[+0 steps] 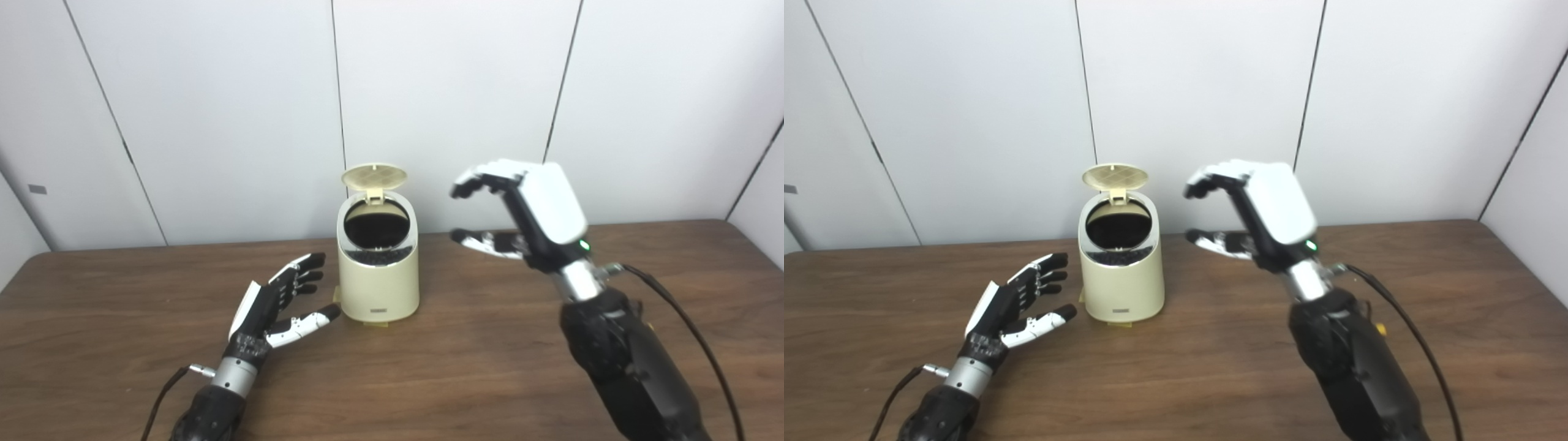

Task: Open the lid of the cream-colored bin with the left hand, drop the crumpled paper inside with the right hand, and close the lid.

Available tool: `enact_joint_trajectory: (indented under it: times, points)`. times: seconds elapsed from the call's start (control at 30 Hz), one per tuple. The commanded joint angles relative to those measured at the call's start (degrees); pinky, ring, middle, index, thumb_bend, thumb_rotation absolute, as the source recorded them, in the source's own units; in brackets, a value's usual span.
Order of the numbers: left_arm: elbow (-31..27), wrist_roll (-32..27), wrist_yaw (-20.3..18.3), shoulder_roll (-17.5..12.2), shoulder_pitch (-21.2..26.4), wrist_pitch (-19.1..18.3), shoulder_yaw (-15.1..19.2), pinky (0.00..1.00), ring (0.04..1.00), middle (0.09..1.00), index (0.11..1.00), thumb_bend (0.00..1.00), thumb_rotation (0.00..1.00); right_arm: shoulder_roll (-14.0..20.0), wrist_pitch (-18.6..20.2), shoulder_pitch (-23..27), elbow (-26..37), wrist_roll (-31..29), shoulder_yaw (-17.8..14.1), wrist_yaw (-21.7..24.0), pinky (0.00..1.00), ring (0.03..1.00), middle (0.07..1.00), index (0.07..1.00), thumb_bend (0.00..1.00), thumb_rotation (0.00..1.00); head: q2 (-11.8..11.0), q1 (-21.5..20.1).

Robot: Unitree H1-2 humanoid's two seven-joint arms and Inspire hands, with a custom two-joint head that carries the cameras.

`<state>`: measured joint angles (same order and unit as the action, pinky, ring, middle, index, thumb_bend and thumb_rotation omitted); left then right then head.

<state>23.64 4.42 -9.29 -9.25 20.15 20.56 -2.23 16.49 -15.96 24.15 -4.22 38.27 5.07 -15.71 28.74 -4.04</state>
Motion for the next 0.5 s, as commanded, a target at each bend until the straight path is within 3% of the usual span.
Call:
enact_joint_trajectory:
  times: [0.0,0.07,0.2,0.47]
  points:
    - [0.92,-1.52,0.32,0.89,-2.08,1.28,-0.07,0.79,0.834,0.870,0.880,0.82,0.37,0.37,1.49,0.62,1.01,-10.71,-2.79,4.08,0.53,0.651,0.752,0.758,0.68,0.19,0.09,-0.06]
    - [0.78,-1.65,0.23,0.86,-2.11,1.06,0.08,0.78,0.831,0.870,0.882,0.83,0.37,0.33,2.30,-0.67,-0.82,-18.40,-4.47,7.78,0.54,0.687,0.804,0.824,0.72,0.20,0.10,0.02]
    - [0.61,-1.57,0.38,0.84,-2.23,1.43,0.26,0.77,0.827,0.867,0.883,0.82,0.37,0.21,4.79,-3.09,-4.00,-31.52,-7.36,14.82,0.56,0.713,0.833,0.860,0.76,0.20,-0.01,0.27]
    - [-0.32,-1.28,1.21,1.04,-2.60,1.45,0.45,0.75,0.826,0.861,0.889,0.83,0.36,0.64,2.36,-4.80,-6.99,-31.34,-6.92,16.37,0.59,0.731,0.836,0.855,0.78,0.16,-1.35,2.65]
